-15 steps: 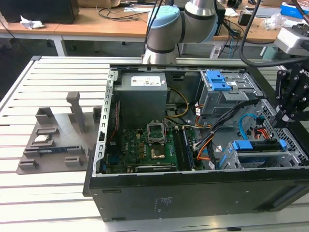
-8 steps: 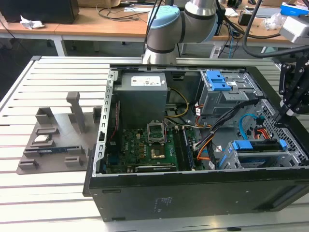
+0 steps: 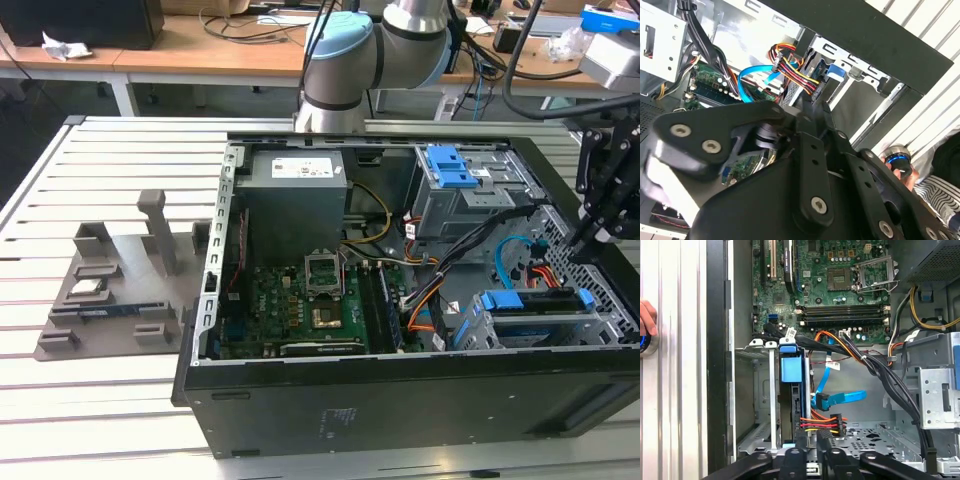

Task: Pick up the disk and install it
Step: 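Insert the second disk wire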

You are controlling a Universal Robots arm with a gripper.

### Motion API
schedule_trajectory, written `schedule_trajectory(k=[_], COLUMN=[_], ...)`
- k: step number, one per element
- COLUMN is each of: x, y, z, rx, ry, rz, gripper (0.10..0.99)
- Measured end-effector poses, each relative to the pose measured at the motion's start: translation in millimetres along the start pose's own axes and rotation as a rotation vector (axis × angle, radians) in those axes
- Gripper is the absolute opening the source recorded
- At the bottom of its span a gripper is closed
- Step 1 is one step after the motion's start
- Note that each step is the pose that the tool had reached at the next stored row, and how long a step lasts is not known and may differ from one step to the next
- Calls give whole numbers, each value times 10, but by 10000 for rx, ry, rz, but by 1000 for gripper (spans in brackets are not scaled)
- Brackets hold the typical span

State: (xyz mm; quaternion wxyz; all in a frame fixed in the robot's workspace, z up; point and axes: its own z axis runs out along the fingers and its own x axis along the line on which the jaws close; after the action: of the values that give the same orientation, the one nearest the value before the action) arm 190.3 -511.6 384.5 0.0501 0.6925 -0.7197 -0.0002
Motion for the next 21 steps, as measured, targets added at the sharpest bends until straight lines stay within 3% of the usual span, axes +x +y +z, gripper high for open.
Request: schedule_trajectory(k=[1, 5, 6, 7, 10, 14, 16, 18, 19, 20, 21], x=[0, -115, -148, -154, -149, -149, -149, -149, -72, 32, 48], y=[0, 68, 118, 203, 347, 355, 355, 355, 352, 342, 315], z=[0, 15, 30, 47, 83, 102, 102, 102, 110, 163, 240], rx=[0, 0, 0, 0, 0, 4, 4, 4, 4, 4, 7], ry=[0, 2, -1, 1, 0, 9, 9, 9, 8, 12, 26], rz=[0, 0, -1, 0, -16, -55, -57, -58, -58, -60, -90], gripper=[302, 302, 302, 302, 302, 286, 165, 161, 161, 161, 161])
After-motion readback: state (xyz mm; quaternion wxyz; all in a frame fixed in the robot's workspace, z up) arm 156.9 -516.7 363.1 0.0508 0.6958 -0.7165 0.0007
